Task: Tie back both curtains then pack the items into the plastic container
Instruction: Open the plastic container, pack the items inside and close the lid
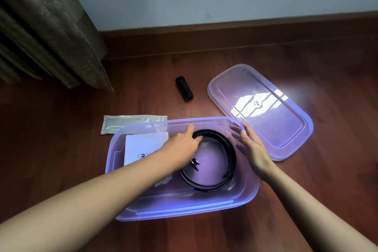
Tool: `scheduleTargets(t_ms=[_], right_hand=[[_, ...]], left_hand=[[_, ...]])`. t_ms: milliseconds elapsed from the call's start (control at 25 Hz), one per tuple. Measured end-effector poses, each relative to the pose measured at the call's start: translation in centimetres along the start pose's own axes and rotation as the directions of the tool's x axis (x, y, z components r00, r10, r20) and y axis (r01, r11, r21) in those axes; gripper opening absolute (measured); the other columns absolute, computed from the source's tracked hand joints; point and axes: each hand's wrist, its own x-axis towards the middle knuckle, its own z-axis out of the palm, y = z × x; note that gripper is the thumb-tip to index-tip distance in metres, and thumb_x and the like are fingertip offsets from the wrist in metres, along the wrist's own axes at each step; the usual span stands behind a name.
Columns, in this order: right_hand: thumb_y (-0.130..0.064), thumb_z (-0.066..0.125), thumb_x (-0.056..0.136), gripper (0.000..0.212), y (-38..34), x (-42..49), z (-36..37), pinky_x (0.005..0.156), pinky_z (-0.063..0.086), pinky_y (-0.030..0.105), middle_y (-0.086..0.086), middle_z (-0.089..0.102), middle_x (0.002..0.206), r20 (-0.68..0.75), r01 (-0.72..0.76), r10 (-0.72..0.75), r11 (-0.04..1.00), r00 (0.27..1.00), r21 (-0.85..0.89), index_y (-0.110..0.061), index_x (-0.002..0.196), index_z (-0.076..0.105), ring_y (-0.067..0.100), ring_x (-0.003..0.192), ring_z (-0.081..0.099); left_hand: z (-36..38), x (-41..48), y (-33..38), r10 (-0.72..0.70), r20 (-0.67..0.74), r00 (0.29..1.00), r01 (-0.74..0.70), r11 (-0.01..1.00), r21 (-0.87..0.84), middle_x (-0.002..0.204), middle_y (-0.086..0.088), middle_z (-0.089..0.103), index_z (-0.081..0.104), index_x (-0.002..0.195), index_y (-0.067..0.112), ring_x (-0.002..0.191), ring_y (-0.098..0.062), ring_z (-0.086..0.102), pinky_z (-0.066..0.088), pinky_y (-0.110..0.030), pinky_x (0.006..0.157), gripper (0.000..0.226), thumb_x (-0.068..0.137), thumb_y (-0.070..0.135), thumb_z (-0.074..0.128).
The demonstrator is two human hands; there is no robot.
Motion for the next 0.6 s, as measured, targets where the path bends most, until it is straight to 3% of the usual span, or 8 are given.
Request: scheduleTargets(t_ms=[160,320,440,520,600], right_hand=[[-0.018,0.028,0.103,0.026,0.0,0.1,0.1,0.071,0.044,0.001,-0.016,0.056,0.118,0.012,0.012,-0.012,1.0,1.0,0.019,-0.027,0.114,0.05,-0.02,0.093,0.058],[-0.019,0.028,0.103,0.026,0.2,0.2,0.1,0.073,0.045,0.002,-0.01,0.055,0.122,0.012,0.017,-0.018,1.0,1.0,0.016,-0.027,0.117,0.049,-0.015,0.1,0.057],[-0.018,0.028,0.102,0.026,0.1,0.1,0.0,0.072,0.045,0.002,-0.008,0.054,0.121,0.005,0.021,-0.021,0.999,1.0,0.032,-0.028,0.114,0.049,-0.008,0.106,0.054],[-0.018,0.028,0.102,0.025,0.1,0.1,0.0,0.071,0.045,0.001,-0.006,0.054,0.122,0.006,0.022,-0.022,0.999,1.0,0.037,-0.027,0.114,0.049,-0.012,0.102,0.054],[-0.019,0.028,0.102,0.026,0.2,0.2,-0.1,0.071,0.045,0.001,-0.006,0.054,0.123,0.011,0.017,-0.018,0.999,1.0,0.037,-0.028,0.114,0.049,-0.015,0.096,0.057]], left_hand=[[-0.9,0.1,-0.4,0.047,0.102,0.994,-0.036,0.994,-0.099,0.132,-0.017,0.028,0.034,0.142,0.017,0.1,-0.041,0.056,0.045,-0.041,0.082,0.055,0.094,0.042,0.046],[-1.0,0.1,-0.4,0.042,0.187,0.981,-0.012,0.987,-0.157,0.13,-0.017,0.022,0.033,0.14,0.017,0.09,-0.039,0.057,0.05,-0.044,0.083,0.066,0.082,0.033,0.06],[-1.2,0.1,-0.2,0.022,0.199,0.98,0.011,0.986,-0.164,0.132,-0.018,0.026,0.035,0.141,0.021,0.098,-0.04,0.055,0.048,-0.044,0.088,0.063,0.084,0.034,0.059],[-1.9,0.2,-0.6,0.08,0.086,0.993,-0.064,0.983,-0.171,0.126,-0.017,0.044,0.048,0.132,0.019,0.105,-0.038,0.055,0.046,-0.041,0.091,0.048,0.088,0.039,0.053],[-3.3,-0.2,-2.0,0.107,-0.2,0.974,-0.165,0.939,-0.301,0.102,-0.012,0.065,0.066,0.108,0.014,0.094,-0.029,0.061,0.048,-0.034,0.081,0.035,0.088,0.038,0.05]])
